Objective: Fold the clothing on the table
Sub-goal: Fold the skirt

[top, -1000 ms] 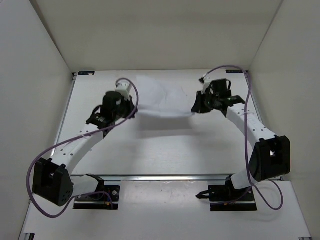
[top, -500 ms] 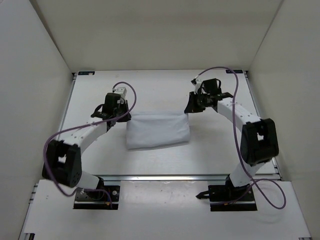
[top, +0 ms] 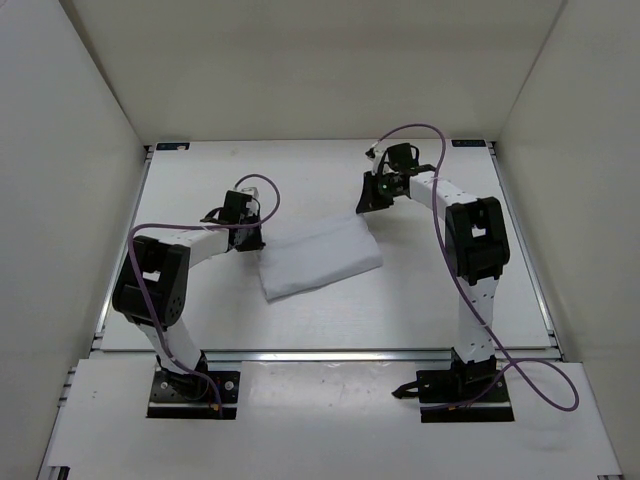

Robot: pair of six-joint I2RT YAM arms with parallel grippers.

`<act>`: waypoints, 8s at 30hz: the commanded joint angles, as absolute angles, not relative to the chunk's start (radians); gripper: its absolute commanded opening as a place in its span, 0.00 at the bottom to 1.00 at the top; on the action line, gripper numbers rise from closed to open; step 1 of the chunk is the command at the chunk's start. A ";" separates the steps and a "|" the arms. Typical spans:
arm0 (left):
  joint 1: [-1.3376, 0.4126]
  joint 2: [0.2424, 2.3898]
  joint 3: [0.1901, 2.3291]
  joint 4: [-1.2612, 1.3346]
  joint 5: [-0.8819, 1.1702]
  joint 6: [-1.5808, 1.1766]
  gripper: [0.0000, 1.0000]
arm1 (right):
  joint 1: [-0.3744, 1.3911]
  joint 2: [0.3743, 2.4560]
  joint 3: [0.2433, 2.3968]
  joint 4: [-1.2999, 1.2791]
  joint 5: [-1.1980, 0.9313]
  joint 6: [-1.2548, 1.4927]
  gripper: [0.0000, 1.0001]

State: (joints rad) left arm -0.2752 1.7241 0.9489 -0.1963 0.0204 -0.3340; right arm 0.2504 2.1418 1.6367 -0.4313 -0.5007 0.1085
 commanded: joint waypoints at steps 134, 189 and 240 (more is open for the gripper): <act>-0.433 1.984 1.151 -0.246 0.267 -0.545 0.00 | 0.574 2.069 1.663 -0.680 -0.620 0.040 0.13; -0.325 1.910 1.138 -0.118 0.328 -0.676 0.29 | 0.676 2.029 1.365 -0.285 -0.758 0.081 0.08; -0.290 1.880 1.307 -0.222 0.299 -0.545 0.52 | 0.457 1.761 1.379 -0.294 -0.611 0.230 0.06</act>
State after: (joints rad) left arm -0.2974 2.0113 1.2793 -0.1738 0.3260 -0.6186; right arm 0.5083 1.8057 1.3567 -0.3126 -0.6548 0.2157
